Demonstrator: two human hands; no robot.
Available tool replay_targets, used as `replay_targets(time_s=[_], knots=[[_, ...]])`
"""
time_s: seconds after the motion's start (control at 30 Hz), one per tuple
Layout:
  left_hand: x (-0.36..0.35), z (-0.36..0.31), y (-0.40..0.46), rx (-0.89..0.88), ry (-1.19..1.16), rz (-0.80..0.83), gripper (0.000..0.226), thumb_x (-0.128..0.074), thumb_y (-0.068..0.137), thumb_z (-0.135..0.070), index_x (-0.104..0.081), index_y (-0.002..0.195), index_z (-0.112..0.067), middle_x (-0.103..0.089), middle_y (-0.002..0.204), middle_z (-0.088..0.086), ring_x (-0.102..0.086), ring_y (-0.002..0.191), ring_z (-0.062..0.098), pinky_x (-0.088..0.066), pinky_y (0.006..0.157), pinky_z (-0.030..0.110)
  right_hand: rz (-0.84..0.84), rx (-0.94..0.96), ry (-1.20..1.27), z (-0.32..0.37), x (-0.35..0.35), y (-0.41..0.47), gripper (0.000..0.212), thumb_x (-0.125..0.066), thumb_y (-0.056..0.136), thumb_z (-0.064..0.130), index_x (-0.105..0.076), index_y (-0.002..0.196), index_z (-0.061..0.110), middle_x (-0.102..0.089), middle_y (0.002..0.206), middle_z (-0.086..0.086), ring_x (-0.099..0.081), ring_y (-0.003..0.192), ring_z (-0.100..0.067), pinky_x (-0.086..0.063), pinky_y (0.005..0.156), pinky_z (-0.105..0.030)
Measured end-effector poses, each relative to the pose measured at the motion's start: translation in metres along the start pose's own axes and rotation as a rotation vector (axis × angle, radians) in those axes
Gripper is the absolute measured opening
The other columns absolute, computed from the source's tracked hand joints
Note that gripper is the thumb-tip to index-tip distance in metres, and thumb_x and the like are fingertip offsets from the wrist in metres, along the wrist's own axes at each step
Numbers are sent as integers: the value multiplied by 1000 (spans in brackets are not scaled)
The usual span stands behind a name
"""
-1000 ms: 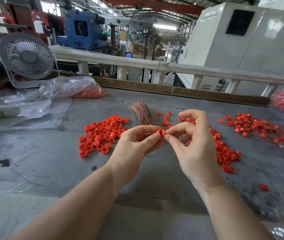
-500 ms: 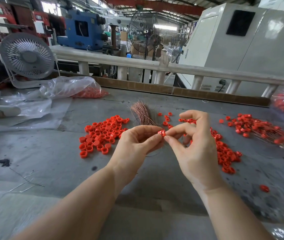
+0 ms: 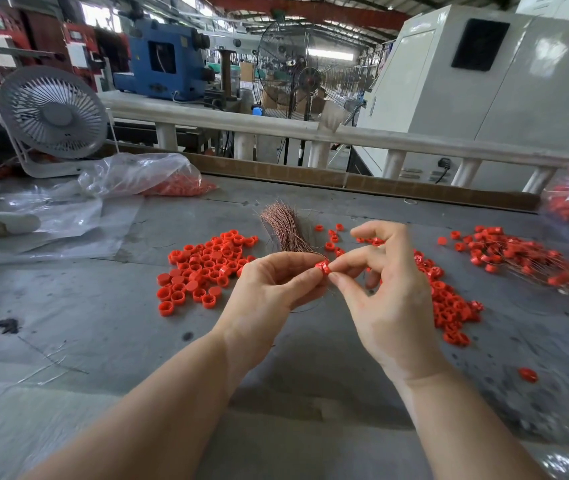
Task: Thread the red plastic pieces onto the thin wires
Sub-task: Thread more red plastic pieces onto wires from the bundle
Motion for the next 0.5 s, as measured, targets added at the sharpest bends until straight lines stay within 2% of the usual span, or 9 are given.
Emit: replay_targets(time_s=[0.17,0.3,0.5], knots=[[0,0,0,20,-17,5,17,-59,83,3,-69,83,-10,-73,77,5,-68,74,13,-56,74,22,13,35,-69,1,1,-1,55,-75,70,-7,-43,102,22,-65,72,9,-52,69,12,-35,70,-1],[0,0,0,34,-21,15,16,-59,83,3,-70,84,-9,-72,79,7,-68,75,14,-56,77,23,28,40,-93,1,1,-1,49,-76,70,-7,-48,103,17,-66,72,9,-52,67,9,-34,69,-1],[0,1,0,21,-20,8,16,-59,83,3,-70,85,-8,-72,80,8,-69,76,16,-57,75,23,19,33,-51,1,1,-1,54,-75,71,-6,-44,103,24,-66,72,10,-52,66,11,-33,68,-1]])
Point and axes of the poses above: each hand's wrist, its own y-axis towards the middle knuckle, its own x-axis out of the back of the hand, z = x × y, the point moved 1 cm from there along y, towards the middle knuckle
